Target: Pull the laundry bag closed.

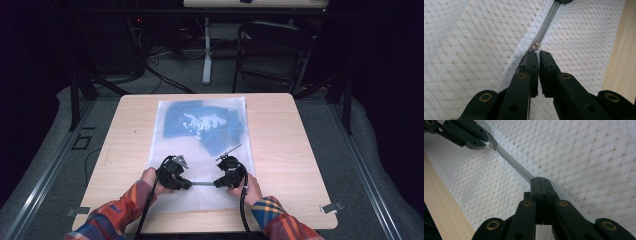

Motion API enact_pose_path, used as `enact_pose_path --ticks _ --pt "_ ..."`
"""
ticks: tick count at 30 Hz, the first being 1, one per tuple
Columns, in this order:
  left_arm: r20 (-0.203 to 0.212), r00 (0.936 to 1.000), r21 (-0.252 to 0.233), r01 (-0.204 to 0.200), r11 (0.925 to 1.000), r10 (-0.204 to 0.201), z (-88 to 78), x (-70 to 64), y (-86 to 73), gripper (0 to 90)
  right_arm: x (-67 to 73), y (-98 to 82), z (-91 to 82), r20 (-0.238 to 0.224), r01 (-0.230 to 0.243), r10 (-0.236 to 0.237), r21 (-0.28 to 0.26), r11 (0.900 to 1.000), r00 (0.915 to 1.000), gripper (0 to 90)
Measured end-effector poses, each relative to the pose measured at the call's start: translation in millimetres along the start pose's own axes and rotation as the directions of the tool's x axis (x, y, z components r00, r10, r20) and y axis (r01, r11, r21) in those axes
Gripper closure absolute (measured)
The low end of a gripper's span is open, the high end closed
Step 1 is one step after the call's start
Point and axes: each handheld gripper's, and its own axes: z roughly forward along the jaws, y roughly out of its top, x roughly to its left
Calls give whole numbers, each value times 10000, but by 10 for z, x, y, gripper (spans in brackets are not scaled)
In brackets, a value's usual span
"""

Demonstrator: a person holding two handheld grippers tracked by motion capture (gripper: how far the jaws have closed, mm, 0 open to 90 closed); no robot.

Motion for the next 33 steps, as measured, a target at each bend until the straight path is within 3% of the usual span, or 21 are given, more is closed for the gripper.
enact_pose_path --ticks 33 --pt "-436 9974 118 575 9983 -570 -242 139 -263 867 4 0 3 -32 125 -125 -37 9999 9999 900"
